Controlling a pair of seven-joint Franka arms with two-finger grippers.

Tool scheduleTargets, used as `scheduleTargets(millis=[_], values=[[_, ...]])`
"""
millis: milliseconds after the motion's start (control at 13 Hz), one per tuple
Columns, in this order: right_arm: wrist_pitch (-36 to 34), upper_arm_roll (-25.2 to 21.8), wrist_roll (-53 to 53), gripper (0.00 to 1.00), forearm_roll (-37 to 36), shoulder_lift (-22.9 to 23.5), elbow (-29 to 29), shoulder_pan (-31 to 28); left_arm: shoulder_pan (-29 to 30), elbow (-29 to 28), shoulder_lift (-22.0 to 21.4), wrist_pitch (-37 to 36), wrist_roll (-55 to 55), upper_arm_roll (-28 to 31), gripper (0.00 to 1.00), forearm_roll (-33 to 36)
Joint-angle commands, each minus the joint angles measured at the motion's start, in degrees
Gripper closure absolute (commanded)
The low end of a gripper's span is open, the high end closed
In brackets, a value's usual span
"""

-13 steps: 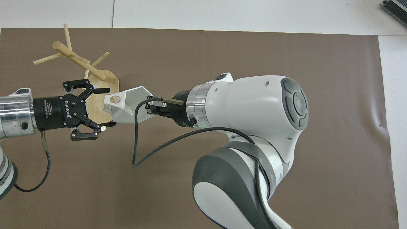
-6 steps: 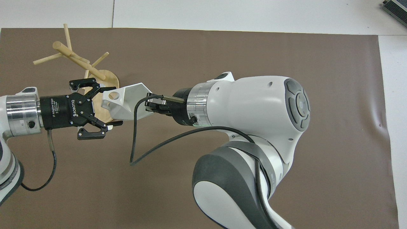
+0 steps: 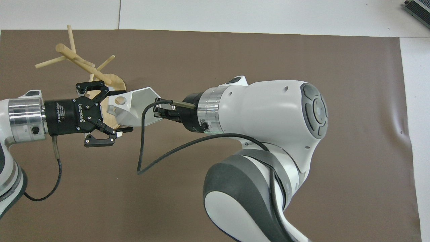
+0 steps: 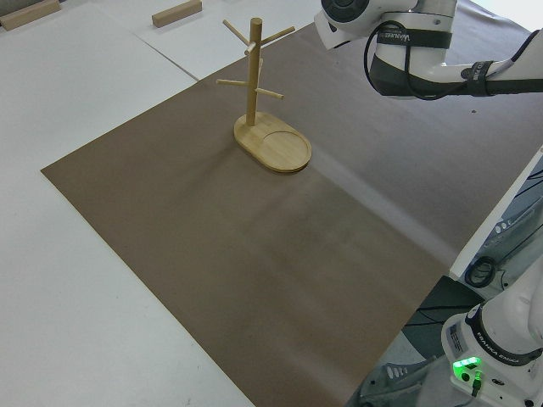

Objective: Hang cup on rack
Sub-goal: 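Align the open left gripper around the mug body held by the right gripper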

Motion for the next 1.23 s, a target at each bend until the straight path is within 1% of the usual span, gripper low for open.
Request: scheduleTargets(millis=[0,77,154,231,308,385,769,846,1000,1077,1154], values=[[0.82,0.93,0.96,1.0,0.97,0.71,0.62,-0.43,-0.61,0.14,-0.31,1.71,-1.24,-0.32,0.0,-0.77],[0.82,0.93,0.96,1.0,0.97,0.71,0.62,-0.43,-0.61,0.14,-0.31,2.15,-1.42,-0.93,0.0,-0.85],[0.82,0.84,0.96,1.0,0.97,0.71,0.62,-0.43,-0.52,0.06,-0.31,2.24,-1.68,-0.94,0.16,-0.85],[0.82,0.84,0.96,1.0,0.88,0.71,0.62,-0.52,-0.43,-0.03,-0.4,2.07,-1.77,-0.85,0.46,-0.85],[0.82,0.84,1.05,1.0,0.96,0.71,0.62,-0.43,-0.52,-0.03,-0.48,1.98,-1.51,-0.76,0.78,-0.77],[0.82,0.84,1.05,1.0,0.97,0.71,0.62,-0.43,-0.52,-0.03,-0.66,1.98,-0.99,-0.76,1.0,-0.68],[0.82,0.84,1.05,1.0,0.88,0.71,0.62,-0.43,0.27,-0.03,-0.75,1.28,0.25,-0.67,1.0,-0.5],[0.82,0.84,1.05,0.93,0.88,0.71,0.62,-0.43,0.36,-0.12,-0.84,1.19,0.25,-0.59,1.0,-0.5],[0.73,0.84,1.05,0.68,0.97,0.71,0.53,-0.52,0.54,-0.38,-0.92,1.1,-0.1,-0.24,1.0,-0.33],[0.73,0.84,0.96,0.5,0.88,0.71,0.53,-0.52,0.97,-0.65,-1.19,1.1,-0.1,-0.23,1.0,-0.15],[0.73,0.84,0.44,0.47,0.88,0.71,0.53,-0.52,1.41,-0.73,-1.27,0.84,-0.19,-0.23,1.0,0.02]])
